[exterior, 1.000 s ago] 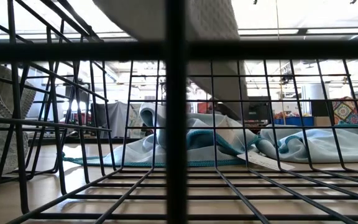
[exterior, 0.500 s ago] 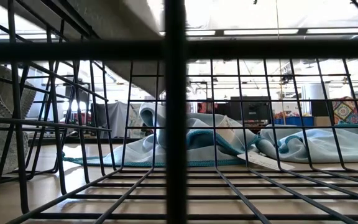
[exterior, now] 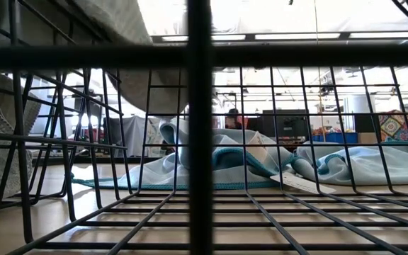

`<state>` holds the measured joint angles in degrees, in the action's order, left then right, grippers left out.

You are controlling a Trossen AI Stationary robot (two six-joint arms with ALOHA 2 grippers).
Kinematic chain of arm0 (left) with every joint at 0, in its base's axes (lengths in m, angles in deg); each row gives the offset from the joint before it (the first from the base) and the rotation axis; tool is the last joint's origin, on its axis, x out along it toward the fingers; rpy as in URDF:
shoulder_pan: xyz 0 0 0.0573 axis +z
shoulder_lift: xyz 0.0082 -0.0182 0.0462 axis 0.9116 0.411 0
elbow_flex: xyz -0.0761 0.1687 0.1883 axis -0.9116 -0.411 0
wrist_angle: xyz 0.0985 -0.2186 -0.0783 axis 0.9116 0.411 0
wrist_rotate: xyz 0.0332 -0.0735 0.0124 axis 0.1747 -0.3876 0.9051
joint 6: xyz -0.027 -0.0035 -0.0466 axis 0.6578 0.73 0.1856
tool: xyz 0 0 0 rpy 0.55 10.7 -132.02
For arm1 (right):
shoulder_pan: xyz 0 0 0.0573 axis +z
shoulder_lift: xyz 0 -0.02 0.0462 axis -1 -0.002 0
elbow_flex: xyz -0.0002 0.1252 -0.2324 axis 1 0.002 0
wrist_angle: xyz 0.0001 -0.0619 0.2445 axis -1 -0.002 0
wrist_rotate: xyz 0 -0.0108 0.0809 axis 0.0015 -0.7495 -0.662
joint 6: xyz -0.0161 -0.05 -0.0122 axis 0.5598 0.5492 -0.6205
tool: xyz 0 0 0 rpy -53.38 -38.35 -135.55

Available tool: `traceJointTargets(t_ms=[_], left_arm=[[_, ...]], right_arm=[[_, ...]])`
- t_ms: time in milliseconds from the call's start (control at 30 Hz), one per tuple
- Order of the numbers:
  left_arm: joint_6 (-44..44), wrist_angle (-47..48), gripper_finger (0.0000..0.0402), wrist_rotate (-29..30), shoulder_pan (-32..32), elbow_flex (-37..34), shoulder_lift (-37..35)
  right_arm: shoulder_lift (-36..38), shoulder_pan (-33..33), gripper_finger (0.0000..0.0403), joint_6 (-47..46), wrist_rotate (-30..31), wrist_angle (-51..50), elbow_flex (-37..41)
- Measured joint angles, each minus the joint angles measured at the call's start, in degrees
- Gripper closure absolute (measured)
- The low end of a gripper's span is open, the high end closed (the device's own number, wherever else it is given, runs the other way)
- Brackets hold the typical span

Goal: Sort microfiber towel by color & place in baskets
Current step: Put the top gray microfiber towel into the left black wire basket

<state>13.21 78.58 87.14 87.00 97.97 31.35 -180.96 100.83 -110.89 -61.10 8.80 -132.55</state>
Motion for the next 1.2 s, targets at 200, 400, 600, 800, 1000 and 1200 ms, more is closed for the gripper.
traceJointTargets(t_ms=[200,400,600,800,1000,1200], left_arm=[[-0.28,0.01,0.0402,-0.02,0.23,0.00,-1.84],[-0.46,0.03,0.0402,-0.02,0.23,0.00,-2.98],[-0.46,0.03,0.0402,-0.03,0.23,0.00,-3.11],[-0.43,0.16,0.0402,-0.06,0.23,0.00,-3.09],[-0.43,0.18,0.0402,-0.06,0.23,0.00,-3.09],[-0.43,0.18,0.0402,-0.06,0.23,0.00,-3.09]], right_arm=[[-3.99,-1.21,0.0394,-0.74,0.26,0.06,0.03],[-8.05,-1.90,0.0394,-2.58,0.20,-4.03,0.03],[-11.52,-1.99,0.0394,-4.93,0.02,-8.10,0.03],[-13.50,-1.97,0.0394,-6.88,0.00,-12.97,0.03],[-13.67,-1.82,0.0394,-7.26,-0.02,-19.17,0.03],[-13.60,-1.31,0.0392,-7.41,-0.51,-19.67,0.03]])
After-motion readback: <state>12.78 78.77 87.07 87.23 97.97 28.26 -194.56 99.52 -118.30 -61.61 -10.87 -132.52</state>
